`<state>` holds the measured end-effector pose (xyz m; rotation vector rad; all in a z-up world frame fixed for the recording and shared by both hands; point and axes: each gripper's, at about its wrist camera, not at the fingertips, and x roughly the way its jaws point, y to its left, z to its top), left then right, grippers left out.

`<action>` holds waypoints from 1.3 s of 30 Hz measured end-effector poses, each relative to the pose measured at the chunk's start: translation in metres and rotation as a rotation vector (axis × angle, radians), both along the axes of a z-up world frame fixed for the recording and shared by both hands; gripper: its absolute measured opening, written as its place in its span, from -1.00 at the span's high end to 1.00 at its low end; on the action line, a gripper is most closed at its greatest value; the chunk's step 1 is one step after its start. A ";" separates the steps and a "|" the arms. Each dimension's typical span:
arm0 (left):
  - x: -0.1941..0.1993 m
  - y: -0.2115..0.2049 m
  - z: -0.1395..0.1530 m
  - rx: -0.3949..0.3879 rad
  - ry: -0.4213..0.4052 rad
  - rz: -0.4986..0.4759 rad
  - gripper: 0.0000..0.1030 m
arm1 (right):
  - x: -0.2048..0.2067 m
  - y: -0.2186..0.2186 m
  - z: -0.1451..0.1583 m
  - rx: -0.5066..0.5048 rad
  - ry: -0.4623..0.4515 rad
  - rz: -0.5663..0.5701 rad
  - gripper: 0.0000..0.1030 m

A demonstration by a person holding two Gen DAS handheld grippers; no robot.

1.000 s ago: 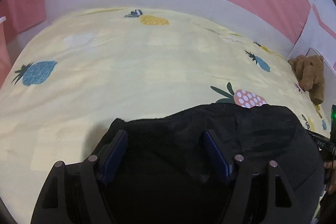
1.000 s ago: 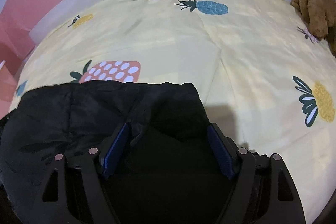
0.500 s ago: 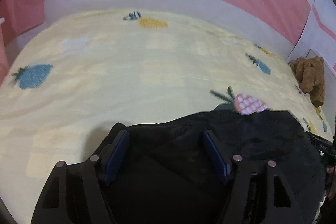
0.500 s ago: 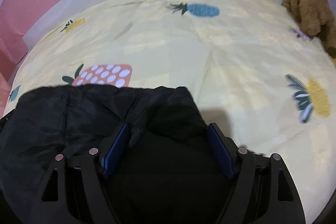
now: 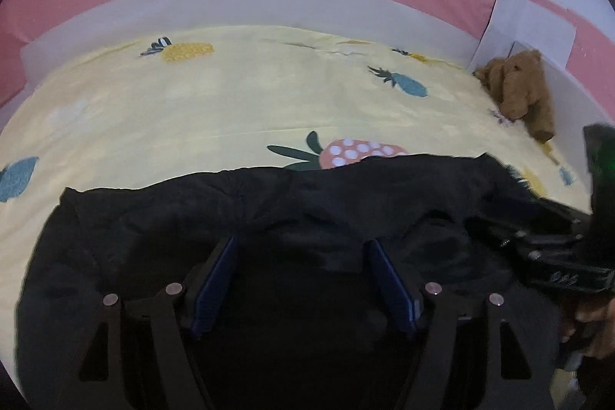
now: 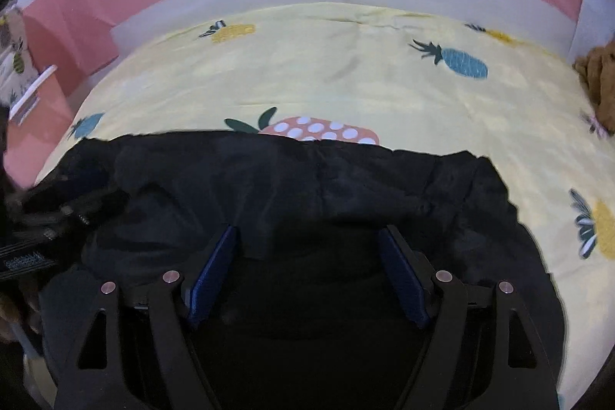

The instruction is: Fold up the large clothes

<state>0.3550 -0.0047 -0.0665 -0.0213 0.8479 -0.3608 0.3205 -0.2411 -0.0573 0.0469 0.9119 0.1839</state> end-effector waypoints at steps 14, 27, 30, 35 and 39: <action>0.001 -0.005 0.002 0.076 0.004 0.016 -0.31 | -0.007 -0.008 0.004 -0.026 -0.043 -0.036 -0.48; -0.024 0.109 0.000 -0.037 -0.071 0.151 -0.28 | -0.027 -0.095 -0.013 -0.031 -0.069 -0.199 -0.48; -0.019 0.100 -0.008 -0.011 -0.089 0.147 -0.28 | -0.023 -0.097 -0.021 -0.024 -0.066 -0.206 -0.48; -0.013 0.104 -0.017 -0.047 -0.073 0.146 -0.29 | -0.017 -0.096 -0.030 -0.030 -0.056 -0.211 -0.48; -0.007 0.103 -0.013 -0.028 -0.045 0.151 -0.29 | -0.017 -0.096 -0.022 -0.020 -0.041 -0.214 -0.48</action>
